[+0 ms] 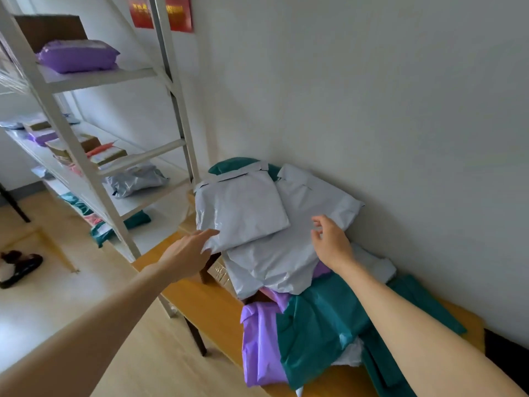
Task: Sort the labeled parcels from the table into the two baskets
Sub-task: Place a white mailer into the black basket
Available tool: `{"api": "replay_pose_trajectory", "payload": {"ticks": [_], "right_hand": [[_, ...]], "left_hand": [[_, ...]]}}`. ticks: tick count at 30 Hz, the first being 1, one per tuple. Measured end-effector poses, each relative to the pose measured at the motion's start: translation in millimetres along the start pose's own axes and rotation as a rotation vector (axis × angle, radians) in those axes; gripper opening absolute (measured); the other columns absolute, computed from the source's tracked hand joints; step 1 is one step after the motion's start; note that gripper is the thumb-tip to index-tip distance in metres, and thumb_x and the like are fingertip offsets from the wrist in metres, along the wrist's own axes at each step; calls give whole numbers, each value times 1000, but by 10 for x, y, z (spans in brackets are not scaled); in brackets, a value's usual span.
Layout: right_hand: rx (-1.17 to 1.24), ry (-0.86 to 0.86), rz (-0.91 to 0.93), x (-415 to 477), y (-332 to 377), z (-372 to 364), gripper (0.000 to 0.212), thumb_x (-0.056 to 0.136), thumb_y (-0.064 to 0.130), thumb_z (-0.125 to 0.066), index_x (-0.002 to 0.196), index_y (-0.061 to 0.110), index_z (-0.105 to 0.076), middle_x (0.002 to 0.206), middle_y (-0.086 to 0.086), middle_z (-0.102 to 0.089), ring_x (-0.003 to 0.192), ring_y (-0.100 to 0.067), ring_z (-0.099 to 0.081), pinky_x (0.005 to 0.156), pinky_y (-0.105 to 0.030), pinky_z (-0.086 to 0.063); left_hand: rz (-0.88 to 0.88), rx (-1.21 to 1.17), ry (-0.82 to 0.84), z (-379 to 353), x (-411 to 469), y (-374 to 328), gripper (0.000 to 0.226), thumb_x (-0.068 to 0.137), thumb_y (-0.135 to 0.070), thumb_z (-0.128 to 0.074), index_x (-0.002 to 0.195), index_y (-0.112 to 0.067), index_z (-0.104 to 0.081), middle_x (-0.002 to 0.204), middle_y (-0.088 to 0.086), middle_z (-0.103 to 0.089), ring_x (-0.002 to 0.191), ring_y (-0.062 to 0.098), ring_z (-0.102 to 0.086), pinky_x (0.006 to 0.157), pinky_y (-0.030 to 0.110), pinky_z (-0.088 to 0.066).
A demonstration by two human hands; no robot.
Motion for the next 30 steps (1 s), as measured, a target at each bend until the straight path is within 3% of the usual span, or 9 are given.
{"api": "replay_pose_trajectory", "payload": {"ticks": [5, 10, 12, 15, 18, 21, 25, 27, 30], "right_hand": [[-148, 20, -20, 291, 67, -200, 38, 99, 13, -44, 136, 14, -44, 134, -6, -50, 116, -22, -54, 89, -36, -48], [-277, 40, -3, 590, 82, -417, 40, 99, 12, -43, 139, 16, -42, 136, -5, -46, 116, -21, -51, 83, -32, -46], [-351, 29, 33, 770, 108, -461, 41, 99, 13, -45, 139, 14, -42, 138, -6, -45, 121, -22, -47, 87, -34, -45], [-466, -4, 128, 1062, 187, -532, 44, 96, 15, -51, 140, 14, -43, 140, -7, -43, 124, -24, -43, 95, -34, -39], [-566, 6, 217, 1313, 237, -687, 49, 94, 16, -54, 142, 16, -44, 146, -9, -38, 133, -24, -37, 104, -35, -32], [-601, 1, 318, 1483, 338, -793, 46, 90, 10, -58, 136, 12, -52, 141, -17, -46, 129, -33, -44, 103, -41, -34], [-614, -94, 472, 1522, 497, -799, 48, 69, -3, -80, 115, 5, -69, 110, -27, -64, 96, -41, -66, 80, -47, -54], [-623, -91, 495, 1537, 511, -834, 52, 66, -4, -82, 116, 8, -70, 108, -25, -65, 93, -41, -67, 77, -46, -54], [-624, -82, 489, 1560, 517, -865, 55, 65, -5, -82, 117, 11, -70, 107, -24, -66, 90, -40, -67, 76, -46, -55]], "left_hand": [[-35, 50, 64, -64, 480, 547, 50, 98, -14, -48, 144, -30, -37, 141, 5, -48, 94, 19, -66, 77, 37, -57], [-59, 70, 104, -312, 909, 880, 51, 97, -14, -49, 143, -33, -40, 148, 3, -41, 85, 15, -65, 63, 24, -56], [10, -21, 120, -405, 1116, 1071, 56, 98, -14, -47, 147, -35, -31, 136, 7, -52, 73, 19, -65, 57, 31, -57], [119, -140, 135, -528, 1388, 1373, 58, 100, -12, -41, 147, -42, -24, 104, -5, -60, 56, 17, -57, 42, 19, -44], [103, -217, 190, -593, 1585, 1509, 66, 99, -7, -41, 144, -51, -20, 116, -3, -60, 76, 26, -64, 51, 20, -48], [60, -226, 197, -616, 1697, 1584, 88, 90, 2, -51, 133, -65, -13, 124, 1, -60, 78, 11, -62, 54, 14, -49], [-98, 113, 109, -628, 1730, 1511, 98, 88, -21, -68, 142, -59, 4, 137, 0, -54, 84, 15, -67, 64, 25, -56], [-143, 188, 80, -656, 1740, 1466, 103, 84, -31, -72, 142, -57, 9, 144, -2, -47, 96, 22, -67, 67, 29, -56], [-180, 197, 39, -608, 1813, 1438, 99, 84, -31, -72, 146, -50, 4, 145, 1, -45, 99, 26, -65, 69, 30, -56]]}}
Point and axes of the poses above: each hand's wrist, its own x-axis towards the middle knuckle, its own z-axis out of the back of the hand, y = z × x, the point moved 10 cm from there along x, towards the middle knuckle
